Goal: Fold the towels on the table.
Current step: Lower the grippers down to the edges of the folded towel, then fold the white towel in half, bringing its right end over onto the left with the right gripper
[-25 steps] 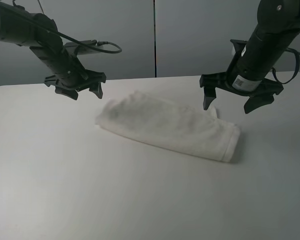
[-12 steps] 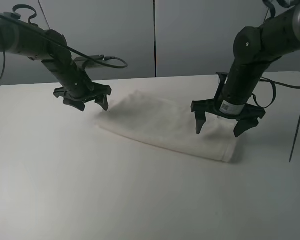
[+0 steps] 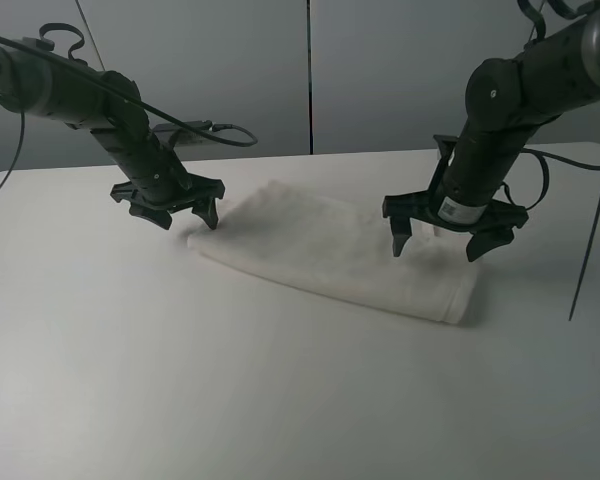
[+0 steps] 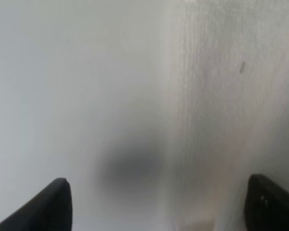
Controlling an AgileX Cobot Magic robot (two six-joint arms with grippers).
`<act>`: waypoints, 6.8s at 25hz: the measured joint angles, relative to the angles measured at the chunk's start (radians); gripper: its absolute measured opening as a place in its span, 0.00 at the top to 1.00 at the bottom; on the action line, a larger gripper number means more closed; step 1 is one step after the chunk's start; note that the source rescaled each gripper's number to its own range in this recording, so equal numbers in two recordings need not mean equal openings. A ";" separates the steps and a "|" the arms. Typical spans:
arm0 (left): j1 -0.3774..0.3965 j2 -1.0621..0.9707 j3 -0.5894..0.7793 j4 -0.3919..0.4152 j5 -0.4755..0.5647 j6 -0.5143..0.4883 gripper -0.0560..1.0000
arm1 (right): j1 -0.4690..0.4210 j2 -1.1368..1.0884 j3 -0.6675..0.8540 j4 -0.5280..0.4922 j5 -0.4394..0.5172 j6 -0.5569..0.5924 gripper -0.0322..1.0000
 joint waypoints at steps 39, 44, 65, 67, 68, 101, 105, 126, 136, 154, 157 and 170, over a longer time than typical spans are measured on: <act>0.000 0.035 -0.007 0.019 0.051 0.000 0.08 | -0.001 0.104 -0.014 -0.021 -0.087 0.006 0.00; 0.000 0.035 -0.007 0.019 0.051 0.000 0.08 | -0.001 0.104 -0.014 -0.020 -0.087 0.001 0.00; 0.000 0.035 -0.007 0.019 0.051 0.016 0.08 | 0.044 0.123 -0.017 0.018 -0.140 -0.060 0.89; 0.000 0.035 -0.007 0.019 0.051 0.019 0.08 | 0.044 0.124 -0.017 0.033 -0.140 -0.083 0.89; 0.000 0.035 -0.007 0.019 0.051 0.019 0.08 | 0.044 0.124 -0.017 0.039 -0.138 -0.091 0.89; 0.002 0.035 -0.011 0.010 0.077 0.031 0.08 | 0.044 -0.096 -0.031 1.068 -0.056 -0.838 0.89; 0.002 0.035 -0.011 0.008 0.077 0.035 0.08 | 0.044 -0.096 -0.031 1.229 -0.036 -0.954 0.89; 0.004 0.035 -0.011 0.004 0.080 0.052 0.08 | 0.140 0.031 -0.222 1.352 0.056 -1.024 0.89; 0.004 0.037 -0.083 0.055 0.148 0.089 0.01 | 0.145 0.049 -0.226 1.361 0.067 -1.022 0.89; 0.207 -0.035 -0.115 0.158 0.312 0.179 0.01 | 0.145 0.049 -0.226 1.361 0.003 -1.022 0.89; 0.236 -0.037 -0.115 0.143 0.334 0.201 0.01 | 0.145 0.049 -0.226 1.347 -0.030 -1.018 0.89; 0.249 -0.037 -0.115 0.120 0.328 0.212 0.01 | 0.162 0.049 -0.226 1.397 -0.093 -1.084 0.68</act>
